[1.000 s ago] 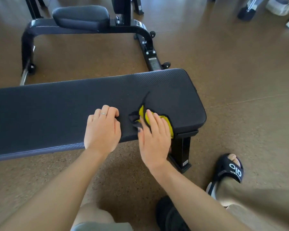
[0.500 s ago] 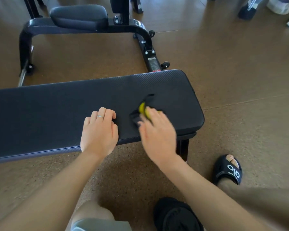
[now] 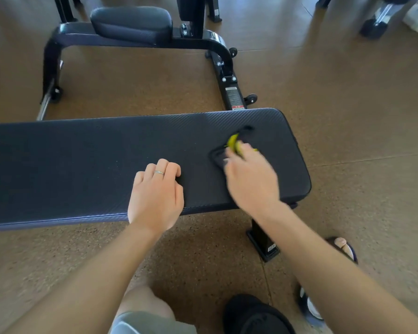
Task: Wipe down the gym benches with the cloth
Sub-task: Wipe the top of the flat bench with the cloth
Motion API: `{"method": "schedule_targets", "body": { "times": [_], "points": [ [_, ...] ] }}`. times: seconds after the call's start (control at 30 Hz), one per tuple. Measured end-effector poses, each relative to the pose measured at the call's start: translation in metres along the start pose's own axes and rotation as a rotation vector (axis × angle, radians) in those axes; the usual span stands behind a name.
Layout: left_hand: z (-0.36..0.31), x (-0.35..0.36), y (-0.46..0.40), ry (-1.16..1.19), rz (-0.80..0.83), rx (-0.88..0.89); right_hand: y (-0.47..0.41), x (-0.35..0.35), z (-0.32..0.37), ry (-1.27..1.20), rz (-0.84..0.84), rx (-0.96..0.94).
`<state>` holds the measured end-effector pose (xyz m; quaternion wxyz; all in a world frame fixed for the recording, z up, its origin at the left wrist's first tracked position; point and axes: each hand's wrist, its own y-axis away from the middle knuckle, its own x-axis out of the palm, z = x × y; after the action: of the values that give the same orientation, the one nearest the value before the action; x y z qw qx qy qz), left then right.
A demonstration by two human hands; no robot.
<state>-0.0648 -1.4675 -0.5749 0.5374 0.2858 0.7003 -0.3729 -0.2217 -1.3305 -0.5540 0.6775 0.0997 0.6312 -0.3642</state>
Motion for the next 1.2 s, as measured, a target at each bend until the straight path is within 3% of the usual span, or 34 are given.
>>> {"method": "schedule_targets", "body": {
  "times": [0.1,0.2,0.27,0.37,0.43,0.6,0.73,0.87,0.97,1.07,1.2],
  "points": [
    [0.003,0.002,-0.001,-0.013,-0.027,-0.027,-0.004,0.011,0.052,-0.206,0.196,-0.289],
    [0.004,0.002,0.001,0.006,-0.03,-0.027,-0.02,0.009,0.033,-0.229,0.263,-0.351],
    [0.004,0.002,0.0,0.019,-0.028,-0.017,-0.042,0.015,0.0,-0.174,0.23,-0.28],
    [0.003,0.002,-0.001,0.008,-0.029,-0.026,-0.082,0.02,-0.047,-0.086,0.21,0.035],
    [0.002,0.003,-0.001,-0.023,-0.036,-0.023,-0.089,0.023,-0.035,-0.047,0.129,0.109],
    [0.003,0.003,-0.002,-0.063,-0.018,0.011,-0.088,0.054,0.067,-0.148,0.096,-0.342],
    [0.005,0.001,-0.002,-0.064,-0.009,0.025,-0.125,0.064,0.096,-0.212,0.234,-0.441],
    [0.007,0.0,-0.001,-0.031,-0.012,0.02,-0.149,0.067,0.072,-0.144,0.165,-0.335],
    [0.006,0.002,-0.001,-0.016,-0.014,0.014,-0.159,0.054,0.04,-0.037,0.249,-0.22],
    [0.006,0.003,-0.002,-0.019,-0.022,0.016,-0.157,0.039,-0.021,0.186,0.223,-0.245],
    [0.005,0.003,-0.001,-0.034,-0.039,0.014,-0.148,0.018,-0.113,0.262,0.172,0.076]
  ]
}}
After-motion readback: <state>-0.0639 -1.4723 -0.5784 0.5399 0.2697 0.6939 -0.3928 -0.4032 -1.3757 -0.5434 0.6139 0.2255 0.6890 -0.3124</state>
